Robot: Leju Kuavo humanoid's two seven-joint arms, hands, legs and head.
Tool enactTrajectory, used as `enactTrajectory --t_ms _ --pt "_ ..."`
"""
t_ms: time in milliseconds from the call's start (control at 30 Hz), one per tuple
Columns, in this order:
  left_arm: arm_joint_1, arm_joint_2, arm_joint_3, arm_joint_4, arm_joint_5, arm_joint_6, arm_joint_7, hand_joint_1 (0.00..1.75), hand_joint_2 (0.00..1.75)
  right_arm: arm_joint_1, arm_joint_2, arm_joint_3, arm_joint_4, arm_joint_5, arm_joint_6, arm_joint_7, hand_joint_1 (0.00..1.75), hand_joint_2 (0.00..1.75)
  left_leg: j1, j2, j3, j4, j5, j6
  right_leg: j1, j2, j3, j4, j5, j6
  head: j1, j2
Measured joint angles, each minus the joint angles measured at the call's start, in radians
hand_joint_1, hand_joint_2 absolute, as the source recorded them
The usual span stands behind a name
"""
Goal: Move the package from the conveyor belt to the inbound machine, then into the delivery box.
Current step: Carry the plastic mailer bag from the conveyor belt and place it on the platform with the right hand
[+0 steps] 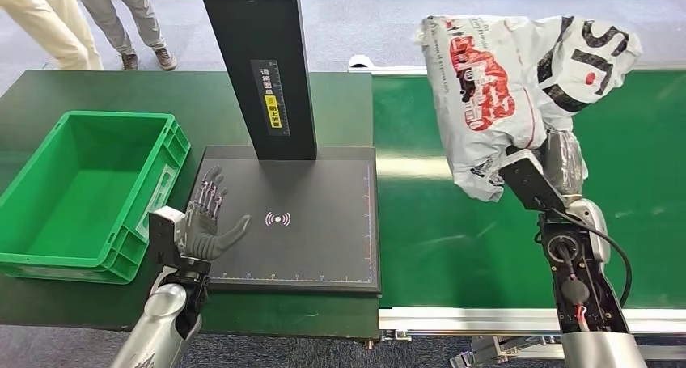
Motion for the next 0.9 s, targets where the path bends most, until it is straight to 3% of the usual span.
enactTrajectory --t_ms 100,167,267,400,667,900 --pt "-0.032 -0.002 -0.003 0.029 -0.005 -0.002 -0.011 0.0 1.75 -0.065 0.002 0.108 0.019 0.132 0.117 -0.039 1.75 1.75 0.0 0.002 -0.001 0.0 0.001 0.0 0.0 0.001 0.0 0.0 0.001 0.0 0.0 0.0" --pt "-0.074 -0.008 -0.007 0.067 -0.018 -0.002 -0.023 0.0 1.75 -0.142 0.01 0.251 0.061 0.227 0.206 -0.059 1.75 1.75 0.001 0.004 0.0 0.0 0.002 0.0 0.001 0.003 -0.001 0.001 0.002 -0.001 0.0 0.0" --pt "-0.127 -0.021 -0.013 0.115 -0.033 0.001 -0.033 0.0 1.75 -0.23 0.04 0.462 0.126 0.249 0.224 -0.054 1.75 1.75 0.001 0.001 0.0 0.0 0.004 -0.001 0.001 0.0 -0.001 0.001 0.002 -0.001 0.0 0.0" --pt "-0.15 -0.027 -0.014 0.147 -0.039 0.004 -0.036 0.0 1.75 -0.306 0.072 0.636 0.194 0.246 0.205 -0.047 1.75 1.75 0.001 -0.001 -0.001 0.0 0.004 -0.001 0.001 -0.001 -0.002 0.001 0.002 -0.001 0.0 0.0" --pt "-0.157 -0.03 -0.014 0.168 -0.054 0.025 -0.041 0.0 1.75 -0.372 0.097 0.797 0.273 0.277 0.131 -0.032 1.75 1.75 0.001 -0.001 -0.002 0.0 0.004 -0.001 0.001 -0.002 -0.002 0.0 0.002 -0.001 0.0 0.0" --pt "-0.192 -0.028 0.005 0.176 -0.122 0.198 -0.102 0.0 1.75 -0.381 0.111 0.874 0.343 0.26 0.174 -0.05 1.75 1.75 0.001 -0.001 -0.002 0.0 0.004 -0.001 0.001 -0.001 -0.002 0.001 0.002 -0.001 0.0 0.0"
